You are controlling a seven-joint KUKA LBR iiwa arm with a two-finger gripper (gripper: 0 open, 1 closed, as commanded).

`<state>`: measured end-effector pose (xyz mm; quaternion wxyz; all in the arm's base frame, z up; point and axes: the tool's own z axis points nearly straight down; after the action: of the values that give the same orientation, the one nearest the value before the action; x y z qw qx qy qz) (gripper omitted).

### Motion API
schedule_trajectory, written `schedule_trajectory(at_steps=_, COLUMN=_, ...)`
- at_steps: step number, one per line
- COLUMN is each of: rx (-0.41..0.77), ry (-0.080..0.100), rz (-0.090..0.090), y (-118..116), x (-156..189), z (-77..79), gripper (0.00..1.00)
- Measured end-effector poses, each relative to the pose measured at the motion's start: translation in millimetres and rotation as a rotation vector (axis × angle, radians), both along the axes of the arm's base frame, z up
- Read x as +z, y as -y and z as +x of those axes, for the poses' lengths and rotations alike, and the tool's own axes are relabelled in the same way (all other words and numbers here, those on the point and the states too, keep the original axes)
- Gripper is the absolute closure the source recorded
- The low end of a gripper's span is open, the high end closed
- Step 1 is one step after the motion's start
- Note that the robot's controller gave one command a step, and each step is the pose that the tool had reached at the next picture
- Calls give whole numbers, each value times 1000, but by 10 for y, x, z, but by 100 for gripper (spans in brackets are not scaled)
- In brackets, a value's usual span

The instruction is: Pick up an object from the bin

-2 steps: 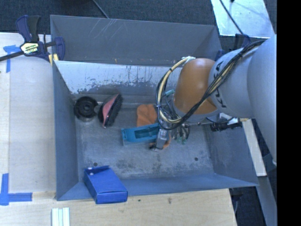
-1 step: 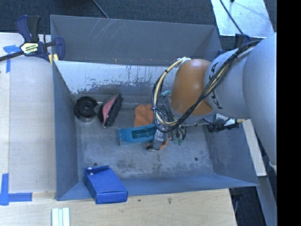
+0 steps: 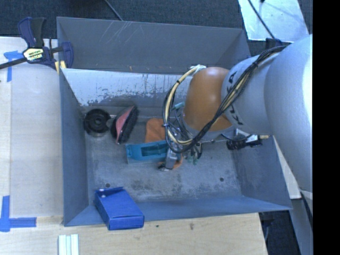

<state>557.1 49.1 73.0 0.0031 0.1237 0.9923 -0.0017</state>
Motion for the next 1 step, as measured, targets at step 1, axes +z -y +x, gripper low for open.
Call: schedule_trajectory(at_steps=1, rx=10, ry=-11, rz=4, y=-6, x=112, z=-101, gripper=100)
